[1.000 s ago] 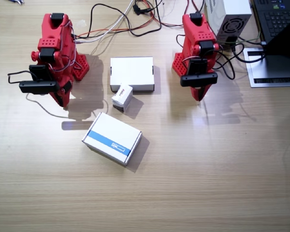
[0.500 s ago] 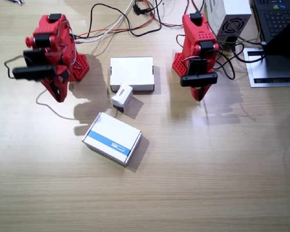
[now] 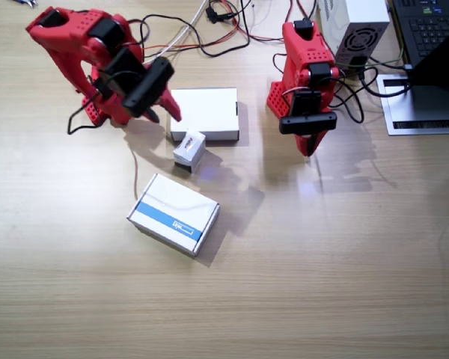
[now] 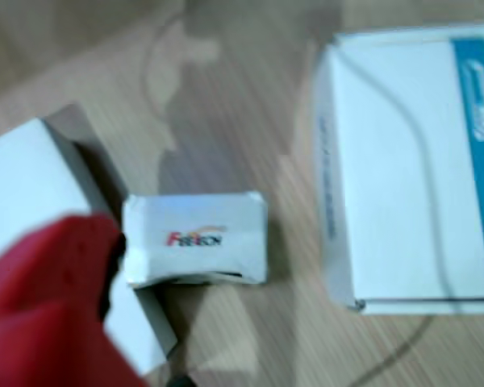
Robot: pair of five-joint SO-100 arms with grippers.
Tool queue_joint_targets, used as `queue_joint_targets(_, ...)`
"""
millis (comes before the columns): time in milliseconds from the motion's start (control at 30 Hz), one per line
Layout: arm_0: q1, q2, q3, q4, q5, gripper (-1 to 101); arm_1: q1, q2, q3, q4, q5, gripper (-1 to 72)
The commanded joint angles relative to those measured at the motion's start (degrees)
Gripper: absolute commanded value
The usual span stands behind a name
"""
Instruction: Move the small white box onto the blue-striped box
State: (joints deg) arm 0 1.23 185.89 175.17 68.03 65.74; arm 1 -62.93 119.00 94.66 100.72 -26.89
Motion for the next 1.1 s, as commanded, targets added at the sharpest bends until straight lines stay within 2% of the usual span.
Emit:
queue_joint_targets(0, 1.23, 1.58, -1.05, 0.26, 0.00, 0, -2.02, -5.36, -5.10, -1.05, 3.25, 41.6)
queue_joint_targets(200, 1.23, 1.58, -1.05, 0.26, -0.09, 0, -2.02, -18.37, -6.77, -4.75, 3.52, 44.1)
queue_joint_targets(500, 1.23, 1.58, -1.05, 0.62, 0.18, 0, -1.49, -21.88, 0.44, -9.05, 5.10, 45.7)
queue_joint_targets(733, 1.14, 1.58, -1.05, 0.70, 0.18, 0, 2.55, -30.67, 5.63, -17.67, 4.48, 45.5)
queue_joint_targets(933, 1.14, 1.58, -1.05, 0.79, 0.35, 0, 2.99, -39.46, 2.64, -21.09, 5.80, 41.9)
queue_joint_targets(1067, 1.05, 1.58, -1.05, 0.79, 0.44, 0, 1.93, -39.73, 1.14, -20.65, 6.42, 33.1)
